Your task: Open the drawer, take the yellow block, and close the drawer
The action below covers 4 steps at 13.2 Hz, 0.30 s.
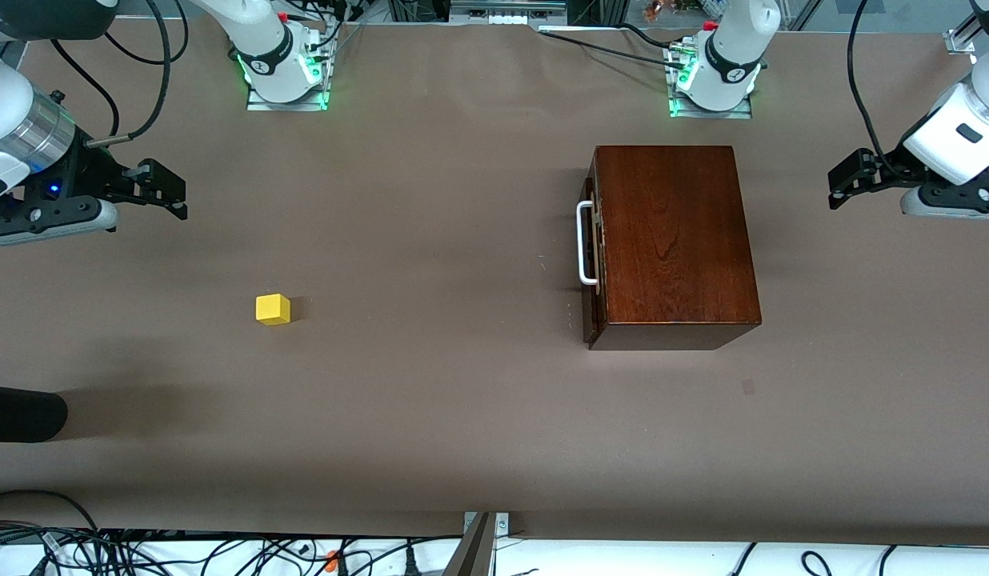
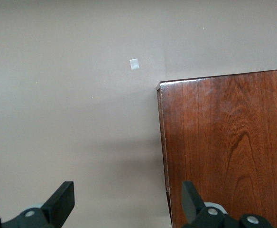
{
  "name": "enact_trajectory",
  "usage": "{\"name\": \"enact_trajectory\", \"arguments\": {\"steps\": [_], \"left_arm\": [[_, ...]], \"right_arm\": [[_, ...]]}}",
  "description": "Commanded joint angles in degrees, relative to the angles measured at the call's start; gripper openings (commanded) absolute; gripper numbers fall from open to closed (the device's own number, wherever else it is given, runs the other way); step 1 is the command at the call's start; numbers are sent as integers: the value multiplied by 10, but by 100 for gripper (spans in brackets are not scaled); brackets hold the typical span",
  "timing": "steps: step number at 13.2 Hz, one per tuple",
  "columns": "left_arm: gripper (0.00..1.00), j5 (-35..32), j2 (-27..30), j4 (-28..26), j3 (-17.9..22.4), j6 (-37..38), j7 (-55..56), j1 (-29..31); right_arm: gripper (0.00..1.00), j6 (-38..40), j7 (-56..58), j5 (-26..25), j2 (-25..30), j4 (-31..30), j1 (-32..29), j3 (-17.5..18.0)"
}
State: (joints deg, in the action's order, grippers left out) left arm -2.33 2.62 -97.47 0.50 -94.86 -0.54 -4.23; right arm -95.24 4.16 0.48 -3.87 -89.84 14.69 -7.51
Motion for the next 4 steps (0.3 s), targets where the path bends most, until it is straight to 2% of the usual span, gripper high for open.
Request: {"name": "enact_trajectory", "arguments": {"steps": [1, 4], "left_arm": [[100, -11, -11, 17, -1, 12, -10, -3], [100, -10, -13, 17, -1, 12, -8, -3]], "right_arm": [[100, 5, -4, -2, -6, 18, 4, 1], [100, 4, -6, 2, -6, 16, 2, 0]]}}
